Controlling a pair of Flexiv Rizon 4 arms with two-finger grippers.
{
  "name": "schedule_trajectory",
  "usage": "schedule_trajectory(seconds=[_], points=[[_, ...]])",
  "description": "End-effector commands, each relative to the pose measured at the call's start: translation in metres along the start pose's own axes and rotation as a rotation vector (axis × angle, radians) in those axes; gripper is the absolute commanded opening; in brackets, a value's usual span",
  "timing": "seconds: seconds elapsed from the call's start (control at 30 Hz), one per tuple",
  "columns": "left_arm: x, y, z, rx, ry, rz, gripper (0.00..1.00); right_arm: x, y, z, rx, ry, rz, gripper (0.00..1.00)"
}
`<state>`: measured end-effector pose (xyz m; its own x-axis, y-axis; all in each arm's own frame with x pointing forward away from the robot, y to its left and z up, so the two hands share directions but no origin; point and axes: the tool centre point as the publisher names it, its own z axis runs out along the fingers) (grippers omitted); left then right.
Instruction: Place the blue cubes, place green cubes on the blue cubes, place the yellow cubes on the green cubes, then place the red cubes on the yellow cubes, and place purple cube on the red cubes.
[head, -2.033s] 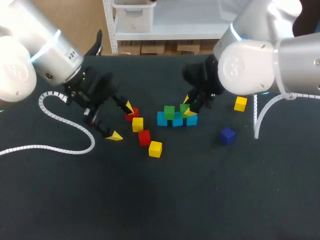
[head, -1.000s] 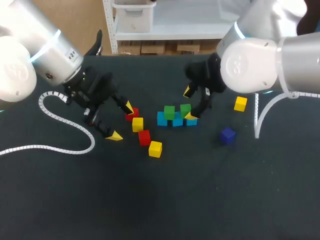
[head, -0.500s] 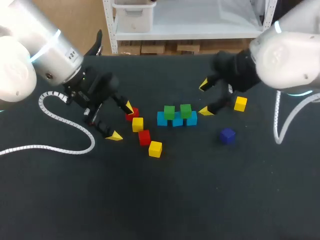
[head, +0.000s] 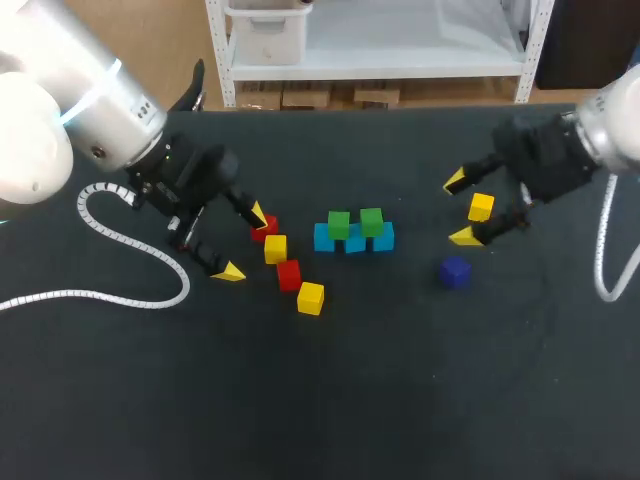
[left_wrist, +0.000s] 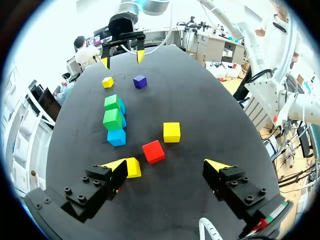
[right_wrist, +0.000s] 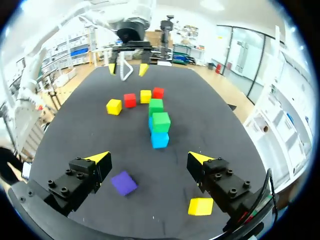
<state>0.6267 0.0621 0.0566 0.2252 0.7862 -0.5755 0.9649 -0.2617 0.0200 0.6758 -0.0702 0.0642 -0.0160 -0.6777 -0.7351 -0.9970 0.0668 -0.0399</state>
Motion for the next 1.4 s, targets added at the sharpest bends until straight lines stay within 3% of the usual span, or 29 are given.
schedule_trajectory(seconds=[0.03,0.4,0.63,1.4], points=[[0.001,0.002,0.0,0.002,-0.001,0.002,1.0,0.012,-0.001,-0.029,-0.022,-0.045,-0.001,1.0],[0.001,0.002,0.0,0.002,-0.001,0.002,1.0,0.049,0.007,-0.072,0.043,-0.08,0.037,1.0],[0.001,0.002,0.0,0.002,-0.001,0.002,1.0,0.068,0.011,-0.088,0.089,-0.058,0.064,1.0],[0.001,0.002,0.0,0.002,-0.001,0.002,1.0,0.088,0.005,-0.102,0.082,-0.003,0.096,1.0]])
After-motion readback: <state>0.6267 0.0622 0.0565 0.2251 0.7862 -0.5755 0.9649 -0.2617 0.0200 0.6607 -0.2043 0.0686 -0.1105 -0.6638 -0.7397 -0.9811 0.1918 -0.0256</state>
